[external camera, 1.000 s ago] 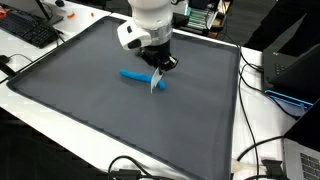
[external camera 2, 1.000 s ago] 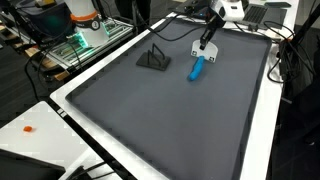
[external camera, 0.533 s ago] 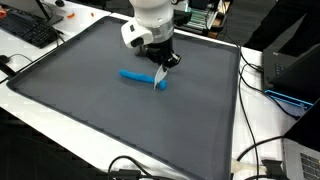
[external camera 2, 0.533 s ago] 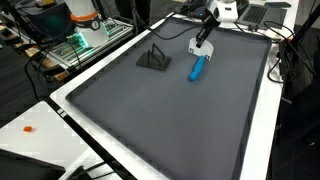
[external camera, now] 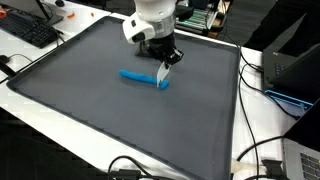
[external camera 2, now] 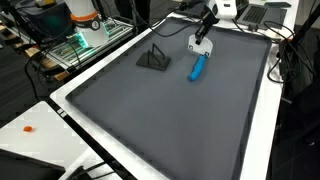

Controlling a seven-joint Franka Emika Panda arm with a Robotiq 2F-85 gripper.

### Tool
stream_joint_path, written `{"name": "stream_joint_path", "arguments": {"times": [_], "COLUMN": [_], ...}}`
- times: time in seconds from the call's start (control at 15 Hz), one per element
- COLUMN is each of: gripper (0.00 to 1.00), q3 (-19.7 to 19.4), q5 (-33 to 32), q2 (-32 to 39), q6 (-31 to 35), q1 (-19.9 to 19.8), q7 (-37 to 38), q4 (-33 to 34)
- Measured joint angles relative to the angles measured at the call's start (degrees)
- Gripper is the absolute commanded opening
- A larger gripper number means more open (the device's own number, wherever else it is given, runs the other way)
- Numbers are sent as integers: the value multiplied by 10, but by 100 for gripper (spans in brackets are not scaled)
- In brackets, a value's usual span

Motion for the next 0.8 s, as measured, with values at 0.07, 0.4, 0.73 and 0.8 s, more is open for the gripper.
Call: {"name": "stream_joint_path", "arguments": {"times": [0.07,0.4,0.73,0.8], "gripper": [1,1,1,1], "q3": [-1,-10,-16,-16], "q5": [-1,-20,-43,-45], "q2": [-5,-30,-32,-31], "q6": [-1,-6,-6,-6], "q1": [0,-3,-7,-7], "q7": [0,0,-2,-4], "q4": [0,6,12,13]}}
